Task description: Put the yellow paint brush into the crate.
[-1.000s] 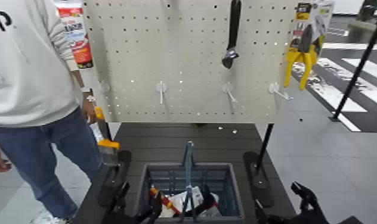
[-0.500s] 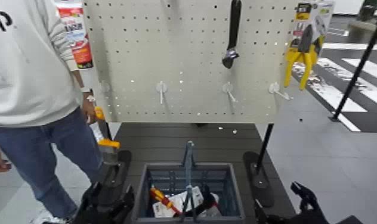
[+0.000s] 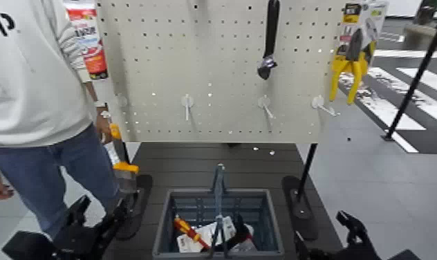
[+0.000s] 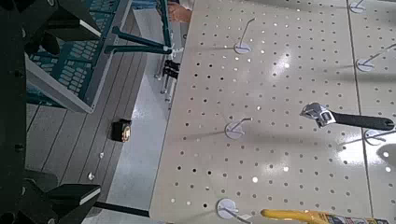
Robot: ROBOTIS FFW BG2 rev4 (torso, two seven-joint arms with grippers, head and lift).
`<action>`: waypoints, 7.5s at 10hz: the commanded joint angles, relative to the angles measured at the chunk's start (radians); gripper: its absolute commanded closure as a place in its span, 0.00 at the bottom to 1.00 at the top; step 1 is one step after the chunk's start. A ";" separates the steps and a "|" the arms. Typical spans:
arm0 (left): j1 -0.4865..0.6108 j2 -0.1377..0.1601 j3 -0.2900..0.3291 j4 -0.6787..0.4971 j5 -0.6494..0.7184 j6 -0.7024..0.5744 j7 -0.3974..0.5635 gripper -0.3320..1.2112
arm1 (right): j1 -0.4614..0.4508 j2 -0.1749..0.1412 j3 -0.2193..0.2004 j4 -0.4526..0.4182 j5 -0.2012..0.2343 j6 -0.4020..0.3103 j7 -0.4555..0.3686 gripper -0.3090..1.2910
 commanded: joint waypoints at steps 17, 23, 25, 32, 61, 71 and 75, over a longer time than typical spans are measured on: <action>-0.394 0.158 0.121 0.268 0.044 0.325 -0.454 0.45 | -0.041 0.000 0.029 0.032 -0.011 0.010 0.019 0.28; -0.492 0.189 0.069 0.342 -0.022 0.353 -0.549 0.45 | -0.054 0.003 0.041 0.043 -0.012 0.012 0.020 0.28; -0.523 0.195 0.039 0.366 -0.039 0.347 -0.552 0.46 | -0.055 0.002 0.043 0.043 -0.015 0.012 0.023 0.28; -0.579 0.204 -0.012 0.417 -0.089 0.333 -0.559 0.52 | -0.061 0.005 0.048 0.051 -0.023 0.012 0.028 0.28; -0.461 0.150 -0.037 -0.025 0.017 0.541 -0.605 0.95 | -0.043 0.005 0.031 0.032 -0.015 0.010 0.028 0.28; -0.464 0.129 -0.241 0.124 0.191 0.535 -0.589 0.95 | -0.050 0.008 0.043 0.037 -0.012 0.013 0.023 0.28; -0.458 0.112 -0.282 0.198 0.193 0.528 -0.589 0.95 | -0.052 0.008 0.044 0.037 -0.012 0.012 0.022 0.28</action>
